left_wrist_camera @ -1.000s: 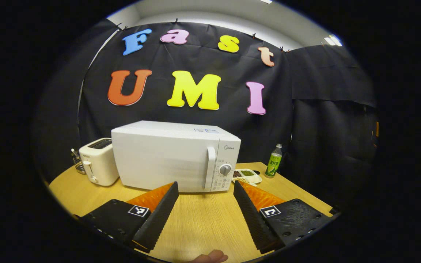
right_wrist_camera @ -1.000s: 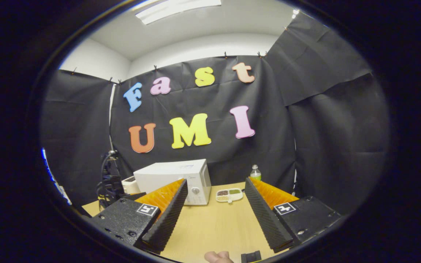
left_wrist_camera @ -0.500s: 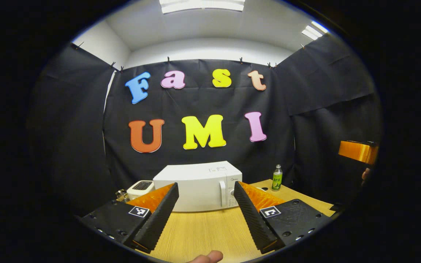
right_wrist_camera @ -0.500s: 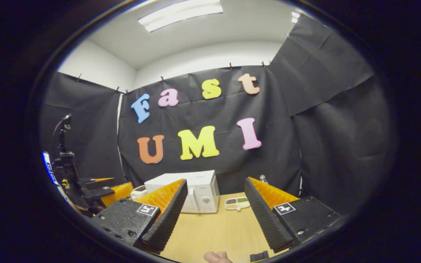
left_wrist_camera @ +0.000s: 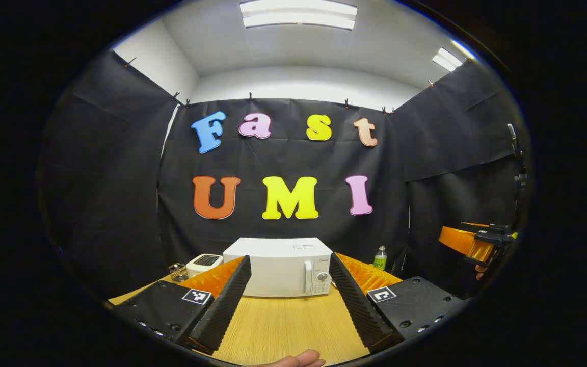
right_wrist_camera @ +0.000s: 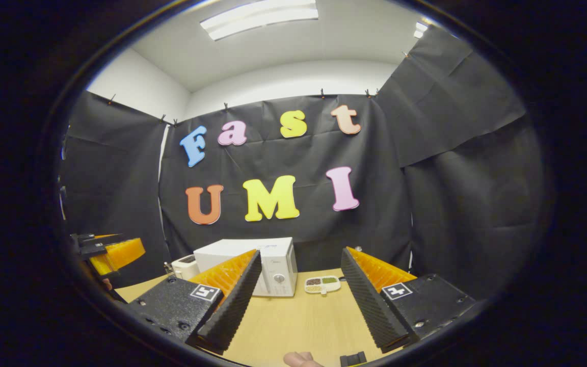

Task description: Open the microwave oven with the left hand, put the food in, and close the microwave oven.

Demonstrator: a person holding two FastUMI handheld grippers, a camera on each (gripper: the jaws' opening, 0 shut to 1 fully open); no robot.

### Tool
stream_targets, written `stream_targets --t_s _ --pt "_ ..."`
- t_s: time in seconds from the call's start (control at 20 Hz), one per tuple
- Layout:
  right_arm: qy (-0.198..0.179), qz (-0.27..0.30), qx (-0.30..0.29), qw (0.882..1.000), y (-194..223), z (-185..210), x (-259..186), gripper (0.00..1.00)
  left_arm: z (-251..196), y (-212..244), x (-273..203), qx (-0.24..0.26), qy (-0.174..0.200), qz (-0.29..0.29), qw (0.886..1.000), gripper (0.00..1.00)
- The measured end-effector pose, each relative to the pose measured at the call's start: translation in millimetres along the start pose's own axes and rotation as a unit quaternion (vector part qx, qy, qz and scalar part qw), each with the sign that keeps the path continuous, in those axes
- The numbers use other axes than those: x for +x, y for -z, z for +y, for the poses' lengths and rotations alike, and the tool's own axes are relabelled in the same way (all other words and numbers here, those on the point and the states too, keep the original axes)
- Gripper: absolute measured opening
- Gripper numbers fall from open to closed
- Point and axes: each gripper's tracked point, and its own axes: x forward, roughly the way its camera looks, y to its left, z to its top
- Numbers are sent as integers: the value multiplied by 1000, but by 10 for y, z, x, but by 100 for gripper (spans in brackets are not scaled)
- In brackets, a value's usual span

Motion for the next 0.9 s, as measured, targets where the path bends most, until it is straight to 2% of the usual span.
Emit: stream_targets --t_s 0.15,0.2,0.25,0.3,0.35,0.4,0.55,0.6,0.65,0.9 --pt "-11 5 2 1000 35 60 28 90 58 35 26 -12 -4 8 1000 95" --pt "-13 5 3 1000 36 74 29 100 77 55 26 -13 -5 11 1000 82" --pt "-13 1 6 1000 21 77 25 100 78 60 27 -13 -3 13 1000 82" --pt "-10 -8 10 1000 -28 78 15 90 77 68 29 -13 -2 14 1000 94" --pt "-6 -15 12 1000 -52 66 4 100 75 64 39 -11 1 13 1000 94" --pt "0 -21 10 1000 -74 48 -10 90 79 67 38 -9 1 13 1000 94" --pt "-1 -29 5 1000 -94 99 -56 90 93 117 34 -8 1 18 1000 94" --pt "-4 -28 4 1000 -86 120 -62 100 101 137 33 -9 0 19 1000 94" --pt "-7 -27 3 1000 -81 134 -59 90 107 137 35 -9 0 20 1000 94" --pt "-13 -24 -1 1000 -37 175 -55 90 65 183 26 1 10 24 1000 94"
